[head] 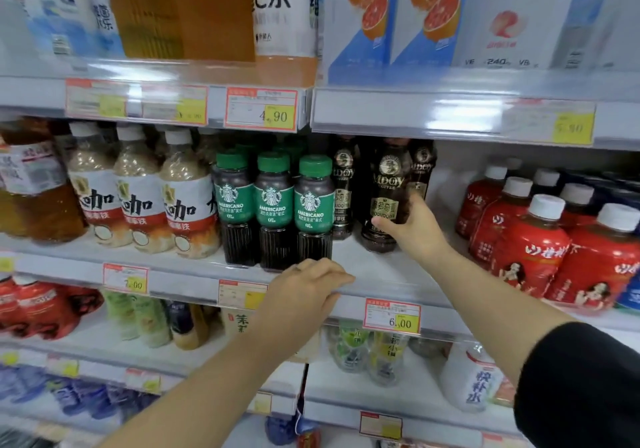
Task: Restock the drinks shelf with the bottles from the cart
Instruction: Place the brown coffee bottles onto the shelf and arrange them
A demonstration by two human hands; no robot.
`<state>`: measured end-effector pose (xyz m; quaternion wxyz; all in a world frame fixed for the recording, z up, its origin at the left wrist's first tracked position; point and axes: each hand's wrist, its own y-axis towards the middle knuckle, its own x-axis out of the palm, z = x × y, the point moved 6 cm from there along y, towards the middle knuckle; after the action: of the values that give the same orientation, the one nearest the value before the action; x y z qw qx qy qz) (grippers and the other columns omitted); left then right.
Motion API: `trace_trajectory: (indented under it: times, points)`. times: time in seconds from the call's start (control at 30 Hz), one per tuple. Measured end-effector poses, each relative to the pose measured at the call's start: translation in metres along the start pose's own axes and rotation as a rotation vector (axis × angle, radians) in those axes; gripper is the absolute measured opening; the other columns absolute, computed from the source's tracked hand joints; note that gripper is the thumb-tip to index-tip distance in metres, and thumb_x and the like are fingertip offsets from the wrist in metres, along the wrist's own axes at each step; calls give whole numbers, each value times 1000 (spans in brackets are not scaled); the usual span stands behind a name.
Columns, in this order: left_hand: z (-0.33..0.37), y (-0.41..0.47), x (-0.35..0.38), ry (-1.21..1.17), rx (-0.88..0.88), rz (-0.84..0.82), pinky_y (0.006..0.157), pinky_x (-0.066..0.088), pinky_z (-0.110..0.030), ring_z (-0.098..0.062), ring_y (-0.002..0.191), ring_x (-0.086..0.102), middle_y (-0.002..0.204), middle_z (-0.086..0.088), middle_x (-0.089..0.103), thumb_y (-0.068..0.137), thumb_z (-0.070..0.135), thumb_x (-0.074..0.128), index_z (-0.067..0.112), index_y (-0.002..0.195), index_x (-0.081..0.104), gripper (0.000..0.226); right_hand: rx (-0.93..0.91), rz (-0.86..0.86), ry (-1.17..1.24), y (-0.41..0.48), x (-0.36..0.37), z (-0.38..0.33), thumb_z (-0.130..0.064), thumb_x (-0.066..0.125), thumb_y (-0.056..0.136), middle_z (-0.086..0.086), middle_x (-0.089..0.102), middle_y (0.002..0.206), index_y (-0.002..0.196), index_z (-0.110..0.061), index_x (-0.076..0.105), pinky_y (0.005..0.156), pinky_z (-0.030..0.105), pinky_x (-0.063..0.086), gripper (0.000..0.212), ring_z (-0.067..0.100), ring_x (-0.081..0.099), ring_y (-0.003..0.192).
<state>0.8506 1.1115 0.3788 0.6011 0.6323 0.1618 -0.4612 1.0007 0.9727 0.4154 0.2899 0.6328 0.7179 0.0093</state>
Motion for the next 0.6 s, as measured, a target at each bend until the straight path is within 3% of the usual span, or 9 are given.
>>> trace_trajectory:
  times: [0.13,0.23,0.43,0.6]
  points:
    - [-7,-2,5,7,4,-15,75,43,-15,-6,81,59,99,14,65,83,26,47,27,104,68,29,3,-11,-28,8,9,6,-17,75,76,5,59,126,138,-10,35,100,31,41,73,17,55,116]
    - [-6,-3,6,1,33,2,75,45,-17,-6,80,58,99,14,64,84,26,48,26,105,66,27,17,-1,-100,11,12,8,-19,73,79,5,59,127,136,-8,37,92,24,38,68,20,54,118]
    - [-6,-3,5,-14,50,34,69,54,-25,-8,78,60,100,13,65,84,24,48,25,104,66,26,26,38,-180,20,15,13,-26,76,75,9,62,120,128,-11,47,96,43,46,62,27,58,111]
    - [-4,-3,4,24,55,24,69,52,-22,-9,79,60,100,12,64,85,23,46,23,105,67,29,56,24,-230,6,9,7,-20,78,73,11,58,124,133,-8,43,92,30,41,71,26,54,115]
